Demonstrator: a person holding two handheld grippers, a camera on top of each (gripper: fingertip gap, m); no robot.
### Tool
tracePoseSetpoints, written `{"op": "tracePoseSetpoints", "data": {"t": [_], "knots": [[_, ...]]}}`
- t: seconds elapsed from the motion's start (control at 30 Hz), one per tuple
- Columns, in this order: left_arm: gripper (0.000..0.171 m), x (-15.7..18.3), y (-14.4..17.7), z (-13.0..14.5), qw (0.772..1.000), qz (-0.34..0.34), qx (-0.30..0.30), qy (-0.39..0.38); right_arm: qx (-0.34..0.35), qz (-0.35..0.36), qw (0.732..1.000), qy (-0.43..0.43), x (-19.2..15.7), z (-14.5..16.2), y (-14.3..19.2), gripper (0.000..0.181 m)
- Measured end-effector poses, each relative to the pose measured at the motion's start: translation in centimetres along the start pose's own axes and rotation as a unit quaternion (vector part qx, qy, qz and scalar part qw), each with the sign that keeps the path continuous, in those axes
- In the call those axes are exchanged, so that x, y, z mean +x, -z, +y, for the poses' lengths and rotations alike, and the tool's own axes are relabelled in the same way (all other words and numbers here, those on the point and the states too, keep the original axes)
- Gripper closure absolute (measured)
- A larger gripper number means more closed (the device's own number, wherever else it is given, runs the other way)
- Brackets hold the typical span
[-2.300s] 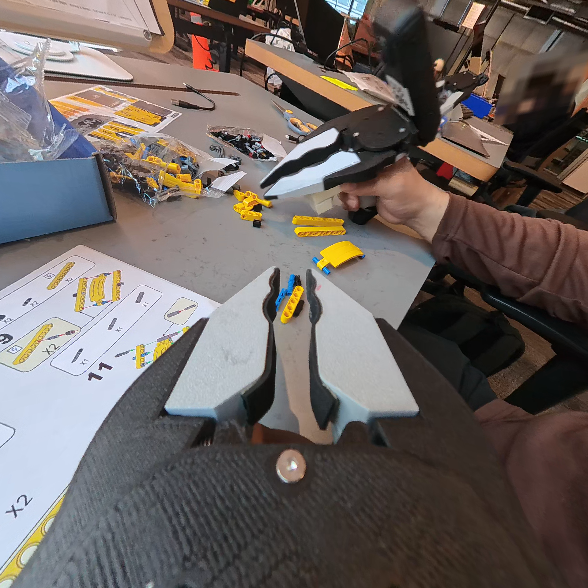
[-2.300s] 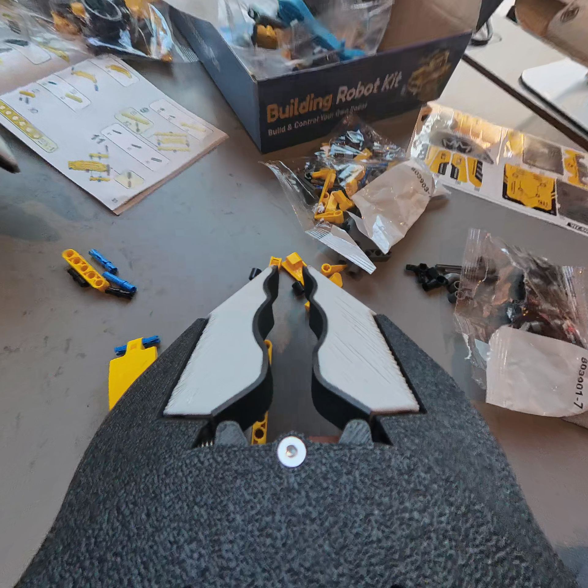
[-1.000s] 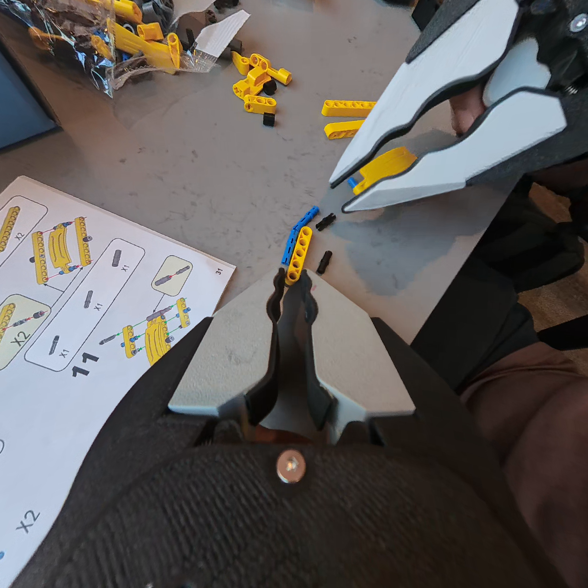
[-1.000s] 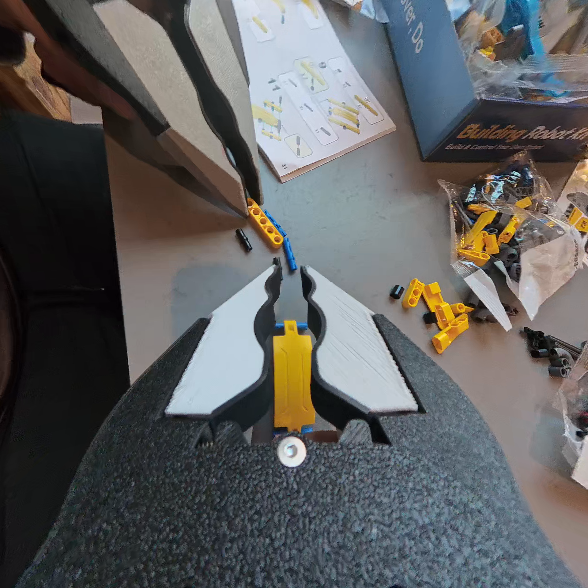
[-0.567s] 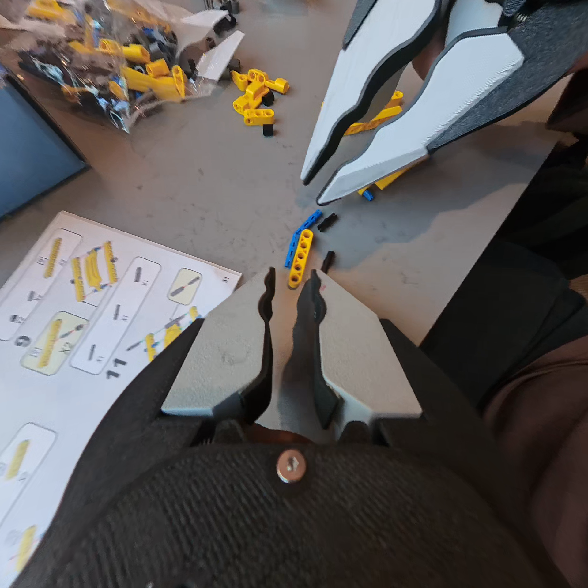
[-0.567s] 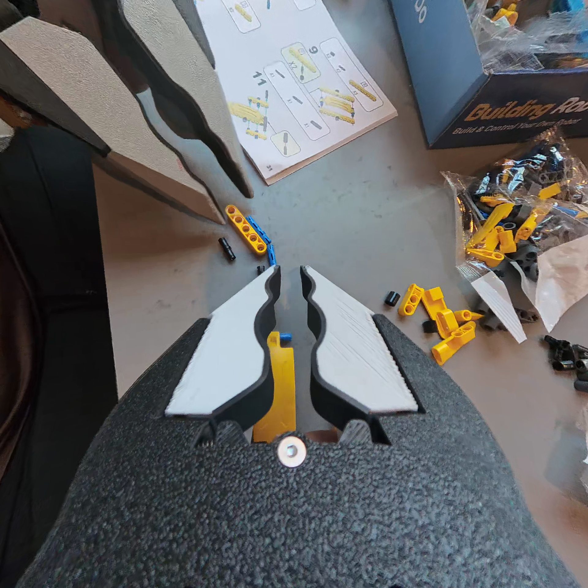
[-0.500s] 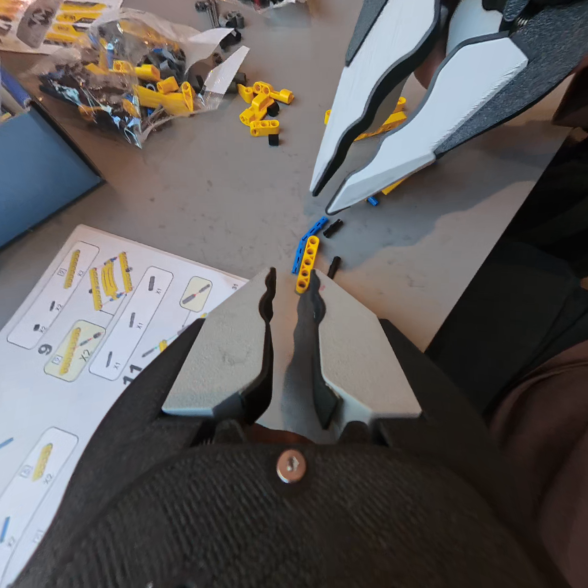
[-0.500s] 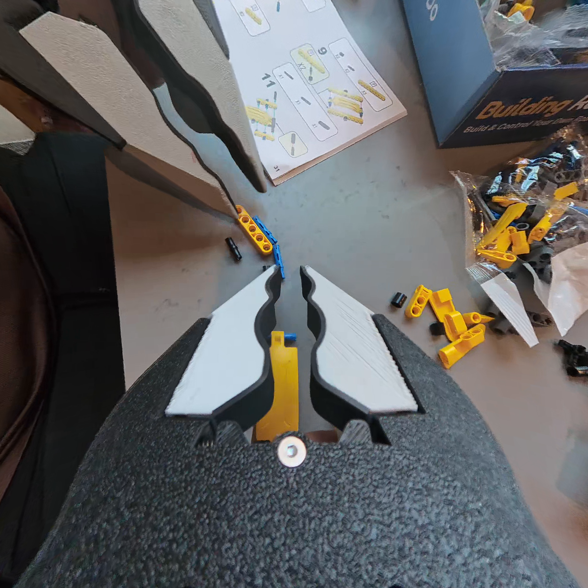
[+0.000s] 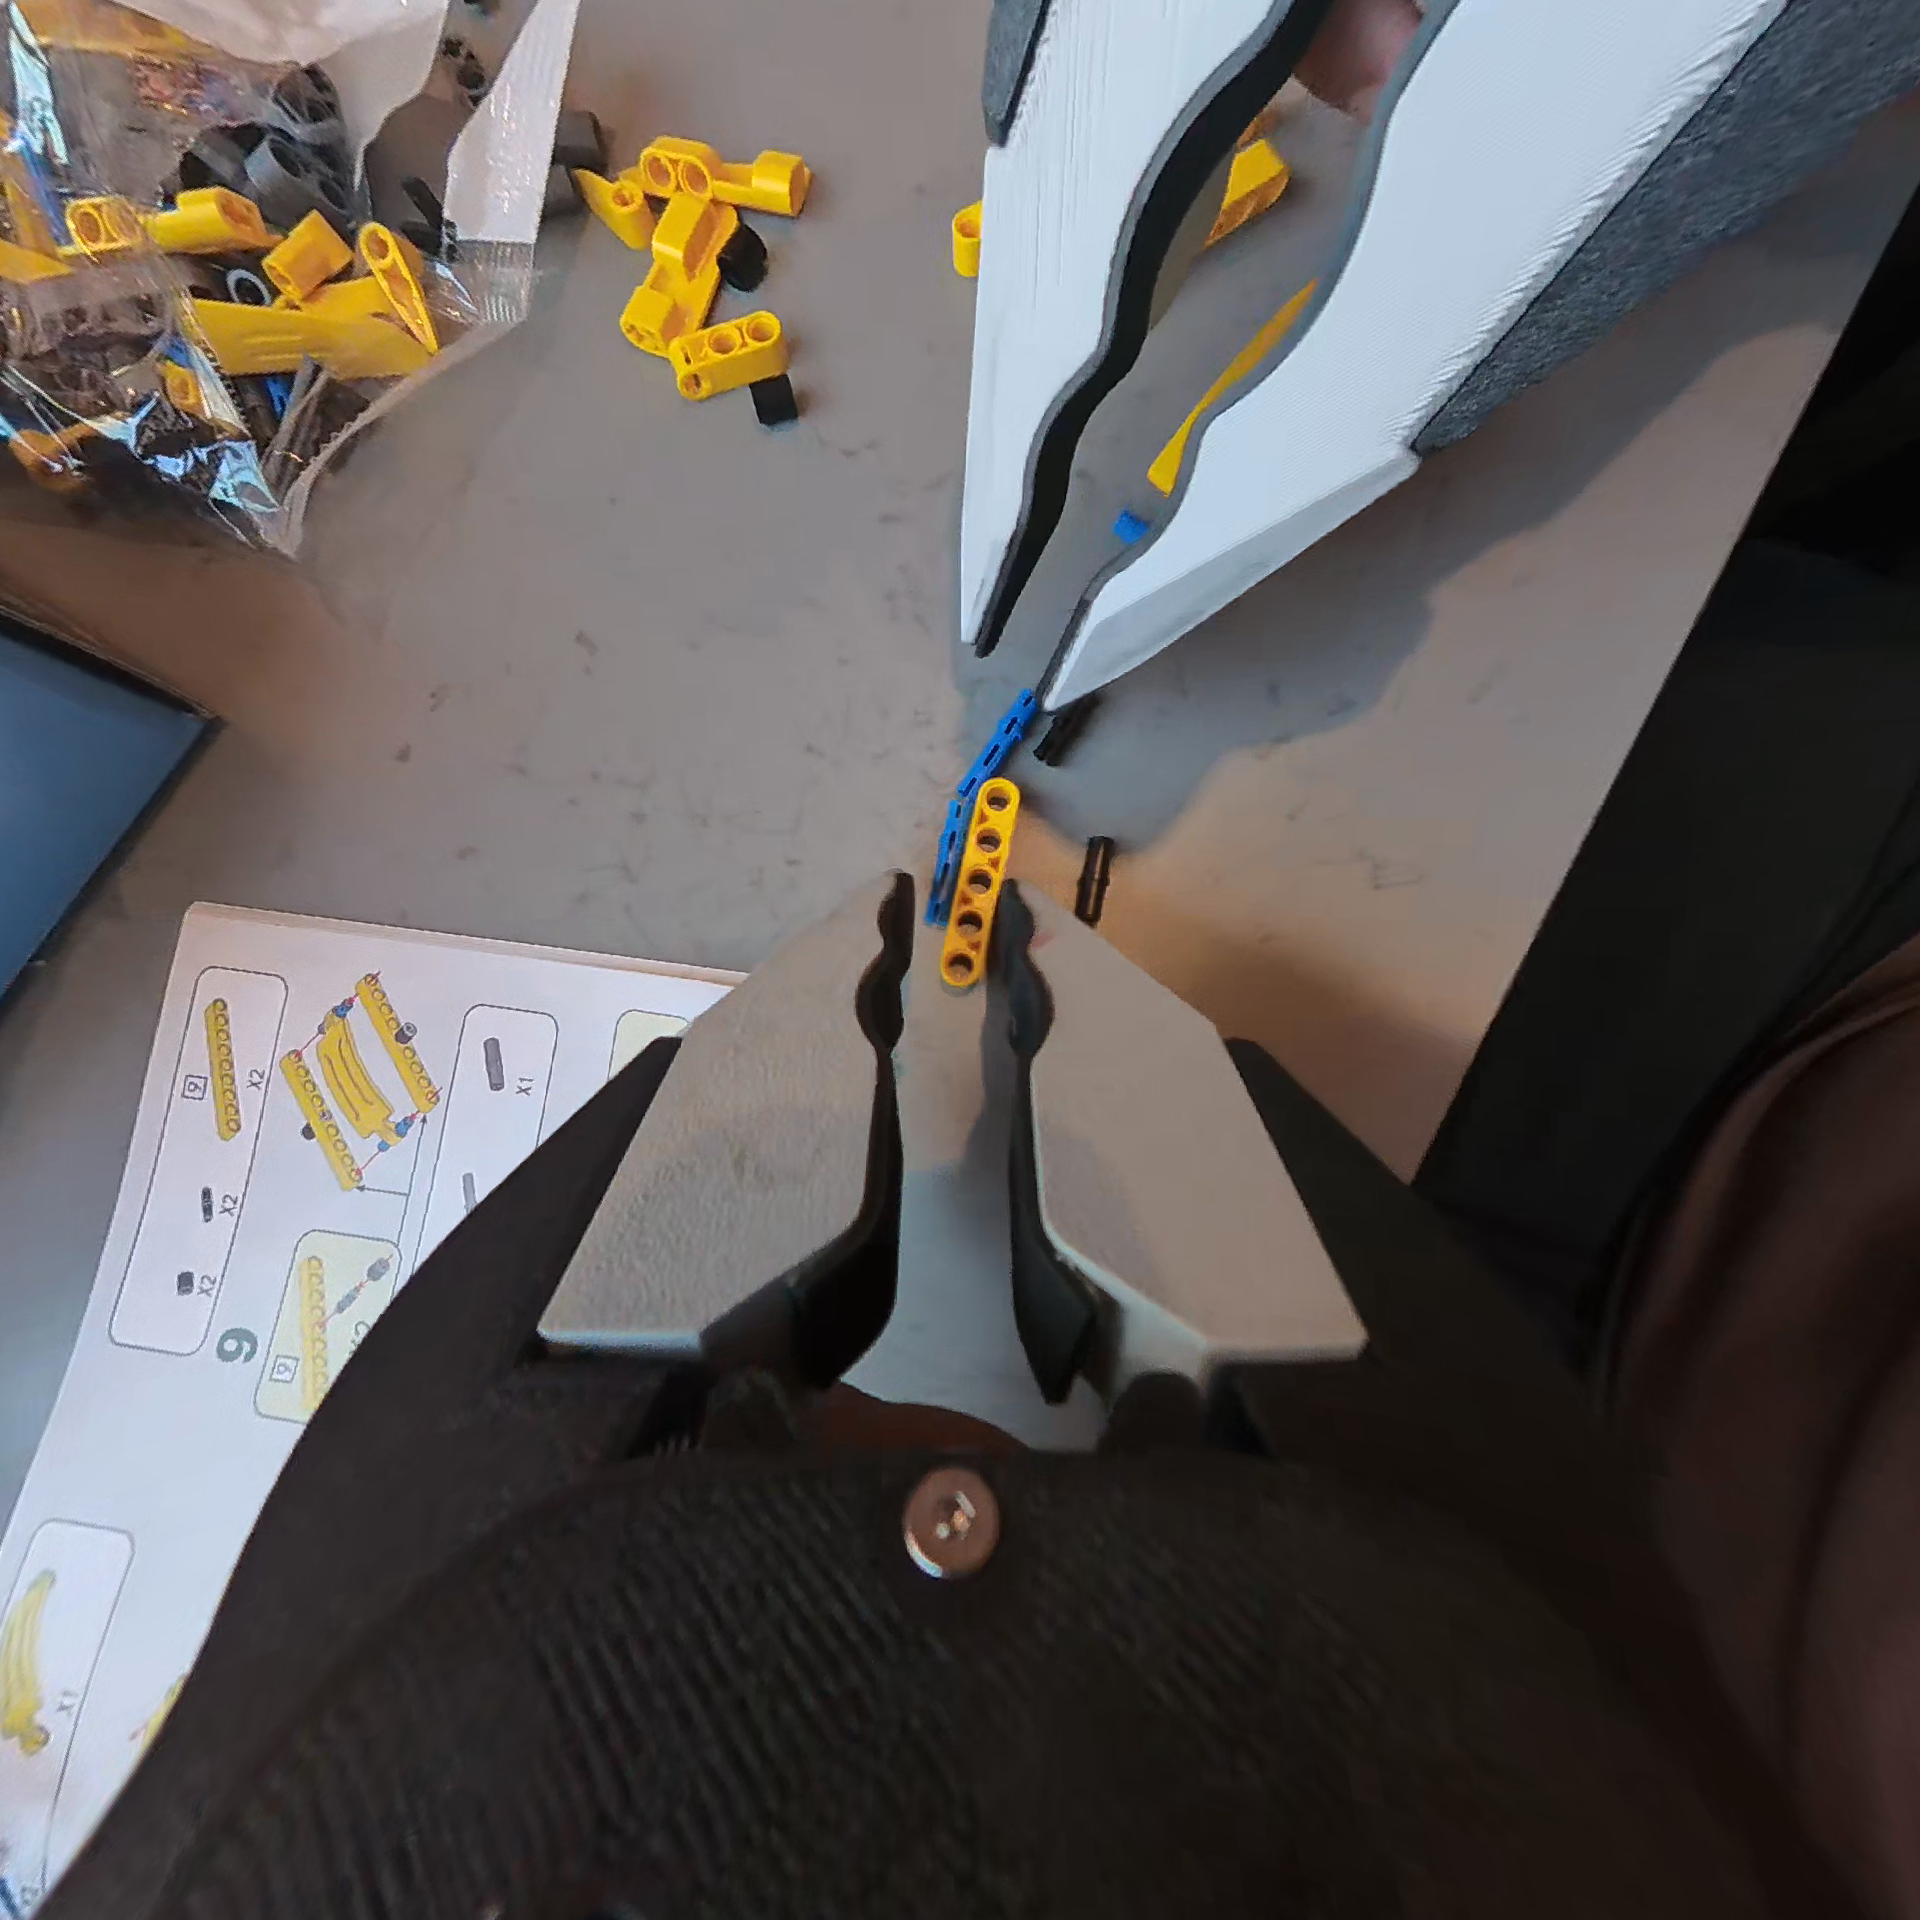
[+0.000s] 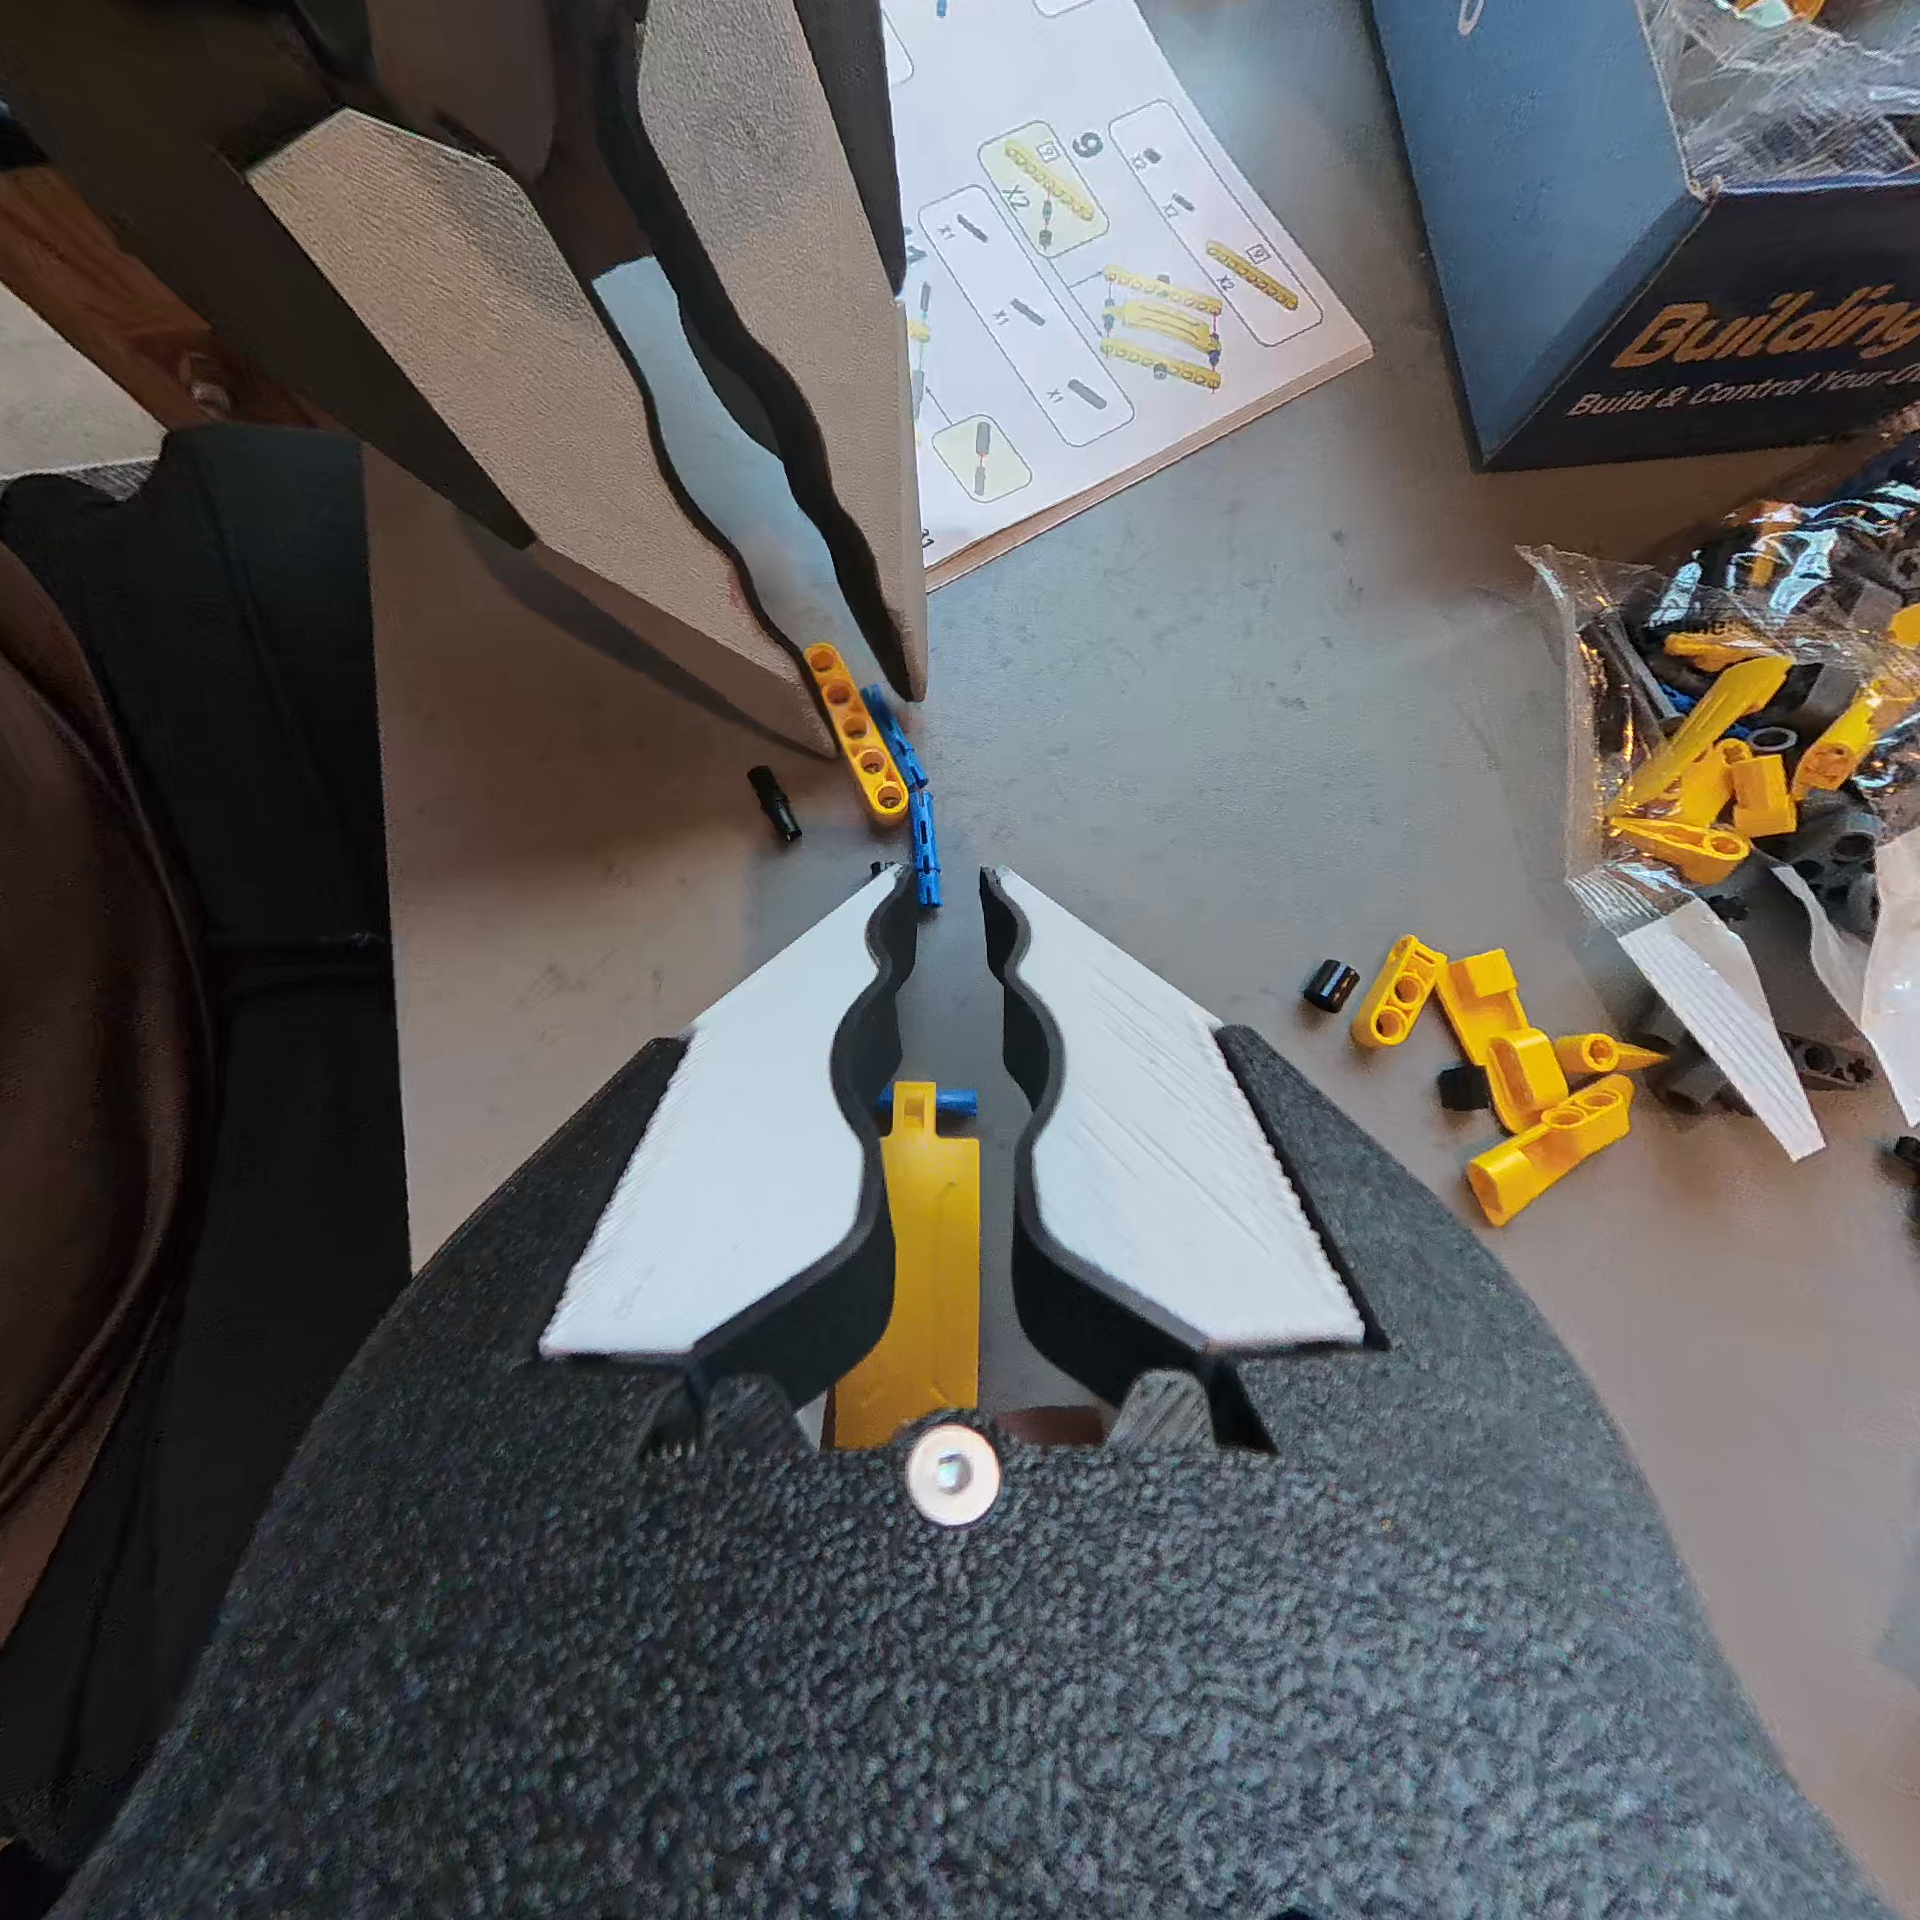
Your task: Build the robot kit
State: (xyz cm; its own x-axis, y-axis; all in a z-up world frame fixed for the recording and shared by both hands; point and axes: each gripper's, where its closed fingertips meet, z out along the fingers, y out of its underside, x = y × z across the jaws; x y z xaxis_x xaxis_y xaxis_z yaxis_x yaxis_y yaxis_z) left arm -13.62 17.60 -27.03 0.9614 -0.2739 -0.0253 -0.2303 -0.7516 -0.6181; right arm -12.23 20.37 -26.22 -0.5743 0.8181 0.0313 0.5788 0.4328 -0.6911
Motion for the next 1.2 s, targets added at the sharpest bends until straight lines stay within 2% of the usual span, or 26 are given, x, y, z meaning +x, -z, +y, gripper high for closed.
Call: {"op": "tracePoseSetpoints", "data": {"t": [0.3,0.53,0.67,0.9,1.2], "knots": [[0.163,0.0,-0.6,-0.4,1.000,0.009,-0.018,-0.020,-0.015,-0.009,1.000,0.001,0.1,0.5,-0.4,0.176],[0.163,-1.2,-0.8,-0.7,0.998,-0.009,-0.043,-0.036,-0.019,-0.010,1.000,-0.014,0.8,0.5,-0.6,0.170],[0.163,-2.0,-1.1,-1.0,0.998,-0.018,-0.053,-0.030,-0.034,0.006,0.999,-0.019,1.6,0.5,-0.8,0.178],[0.163,-5.0,-1.5,-1.4,0.996,-0.058,-0.072,-0.001,-0.070,0.041,0.994,-0.078,4.8,-0.2,-1.7,0.179],[0.163,-9.3,-1.7,-1.5,0.992,-0.107,-0.060,0.036,-0.074,0.064,0.990,-0.102,7.7,-2.6,-4.1,0.177]]}}
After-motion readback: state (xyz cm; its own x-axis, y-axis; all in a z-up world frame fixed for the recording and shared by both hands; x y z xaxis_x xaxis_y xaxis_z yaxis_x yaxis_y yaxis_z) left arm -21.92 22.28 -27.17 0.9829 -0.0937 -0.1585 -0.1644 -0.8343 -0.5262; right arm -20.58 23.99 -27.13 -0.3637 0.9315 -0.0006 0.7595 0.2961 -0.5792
